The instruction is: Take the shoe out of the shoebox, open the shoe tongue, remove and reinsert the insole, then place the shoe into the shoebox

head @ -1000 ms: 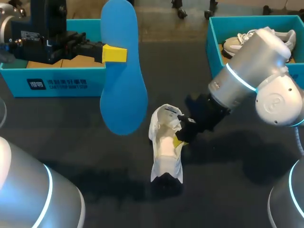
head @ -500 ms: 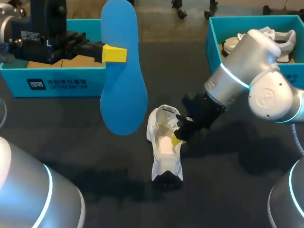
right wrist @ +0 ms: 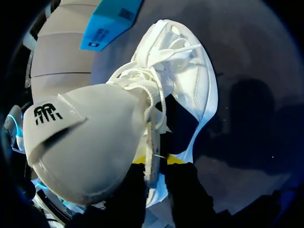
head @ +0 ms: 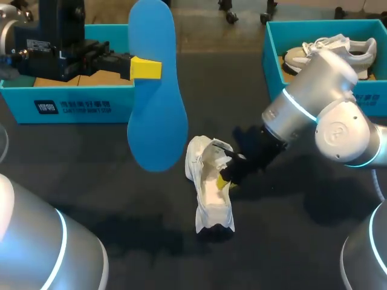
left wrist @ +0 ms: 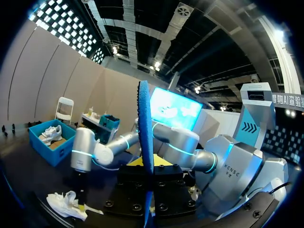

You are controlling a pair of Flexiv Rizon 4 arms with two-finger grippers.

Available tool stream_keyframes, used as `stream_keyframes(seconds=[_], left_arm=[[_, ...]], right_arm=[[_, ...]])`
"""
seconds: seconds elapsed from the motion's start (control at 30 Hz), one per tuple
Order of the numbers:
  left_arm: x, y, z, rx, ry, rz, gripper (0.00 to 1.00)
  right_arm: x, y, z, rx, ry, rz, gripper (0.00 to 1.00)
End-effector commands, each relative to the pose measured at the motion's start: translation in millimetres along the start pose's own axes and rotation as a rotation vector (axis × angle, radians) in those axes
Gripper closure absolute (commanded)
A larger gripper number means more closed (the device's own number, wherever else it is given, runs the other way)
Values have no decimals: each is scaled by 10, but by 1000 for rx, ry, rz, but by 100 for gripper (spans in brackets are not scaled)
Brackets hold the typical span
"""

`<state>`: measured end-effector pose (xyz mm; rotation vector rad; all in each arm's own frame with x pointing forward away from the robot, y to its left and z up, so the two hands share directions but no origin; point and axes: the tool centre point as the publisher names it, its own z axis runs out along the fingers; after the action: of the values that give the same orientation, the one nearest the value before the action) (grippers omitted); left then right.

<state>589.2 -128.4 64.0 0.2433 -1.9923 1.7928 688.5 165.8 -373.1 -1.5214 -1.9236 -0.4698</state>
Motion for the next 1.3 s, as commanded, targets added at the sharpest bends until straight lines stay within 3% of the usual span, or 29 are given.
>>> stream_keyframes(seconds=[0.03, 0.13, 0.33, 0.43, 0.53, 1.0, 1.07, 1.23, 1.3], left_arm=[[-26, -13, 15, -3, 4, 0, 100], [-26, -13, 15, -3, 4, 0, 100], [-26, -13, 15, -3, 4, 0, 100], [-26, -13, 15, -3, 4, 0, 100], [-26, -13, 15, -3, 4, 0, 100], [-26, -13, 15, -3, 4, 0, 100], [-26, -13, 15, -3, 4, 0, 100], [-26, -13, 15, -3, 4, 0, 100], [-26, -13, 15, -3, 4, 0, 100]], right_arm=[[93, -137, -99, -62, 15, 8, 0], [212, -242, -247, -95, 11, 29, 0], [395, -377, -642, -75, -7, -3, 0], [446, -410, -860, -69, 51, -53, 0], [449, -423, -1069, -82, 191, -156, 0], [449, -423, -1069, -82, 191, -156, 0], [412, -362, -1142, -87, 253, -24, 0], [476, -337, -1420, -178, 364, -16, 0], [517, -324, -1507, -208, 458, -14, 0]])
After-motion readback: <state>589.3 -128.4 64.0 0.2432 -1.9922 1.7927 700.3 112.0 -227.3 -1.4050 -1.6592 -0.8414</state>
